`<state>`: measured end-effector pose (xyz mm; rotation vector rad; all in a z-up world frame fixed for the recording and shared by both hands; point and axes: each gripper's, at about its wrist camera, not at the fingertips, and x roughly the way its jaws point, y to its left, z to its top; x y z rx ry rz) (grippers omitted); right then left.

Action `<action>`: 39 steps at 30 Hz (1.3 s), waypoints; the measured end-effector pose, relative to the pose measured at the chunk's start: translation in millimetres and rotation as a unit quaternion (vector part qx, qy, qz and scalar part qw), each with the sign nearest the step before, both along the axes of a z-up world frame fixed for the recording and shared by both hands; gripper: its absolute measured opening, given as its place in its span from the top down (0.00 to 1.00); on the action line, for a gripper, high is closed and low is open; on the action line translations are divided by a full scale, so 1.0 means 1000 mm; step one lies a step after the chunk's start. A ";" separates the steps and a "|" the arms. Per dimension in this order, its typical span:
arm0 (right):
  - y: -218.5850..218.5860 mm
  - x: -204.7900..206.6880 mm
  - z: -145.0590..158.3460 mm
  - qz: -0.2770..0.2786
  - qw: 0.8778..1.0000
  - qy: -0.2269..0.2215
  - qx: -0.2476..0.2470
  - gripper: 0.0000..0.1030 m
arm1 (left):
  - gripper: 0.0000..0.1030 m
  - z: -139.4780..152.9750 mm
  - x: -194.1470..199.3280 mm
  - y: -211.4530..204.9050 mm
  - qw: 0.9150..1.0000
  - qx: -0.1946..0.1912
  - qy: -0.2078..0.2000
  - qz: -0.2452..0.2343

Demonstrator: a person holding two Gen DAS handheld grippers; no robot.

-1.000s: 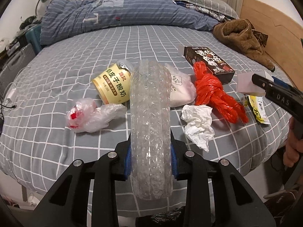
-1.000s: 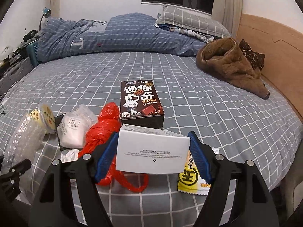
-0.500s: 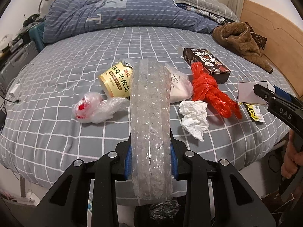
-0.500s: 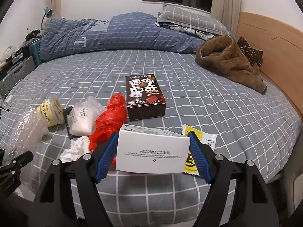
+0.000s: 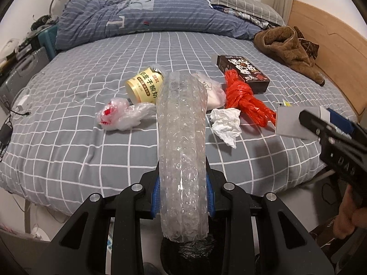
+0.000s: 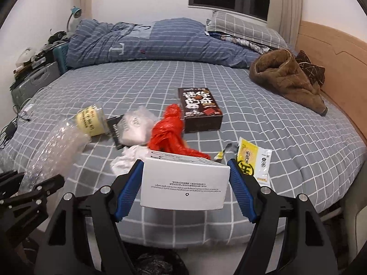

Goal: Collect trash
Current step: 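Lift the bubble wrap and white box and carry both toward the black trash bin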

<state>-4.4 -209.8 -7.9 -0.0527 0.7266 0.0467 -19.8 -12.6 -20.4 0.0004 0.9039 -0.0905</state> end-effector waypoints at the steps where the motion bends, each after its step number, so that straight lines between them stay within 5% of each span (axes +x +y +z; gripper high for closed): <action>1: 0.002 -0.006 0.000 0.003 1.000 0.000 0.002 0.31 | 0.71 0.001 -0.003 0.001 1.000 -0.002 0.001 0.001; 39: 0.042 -0.135 -0.017 0.045 0.997 0.058 0.013 0.31 | 0.73 -0.017 -0.125 0.016 0.998 -0.012 0.054 0.029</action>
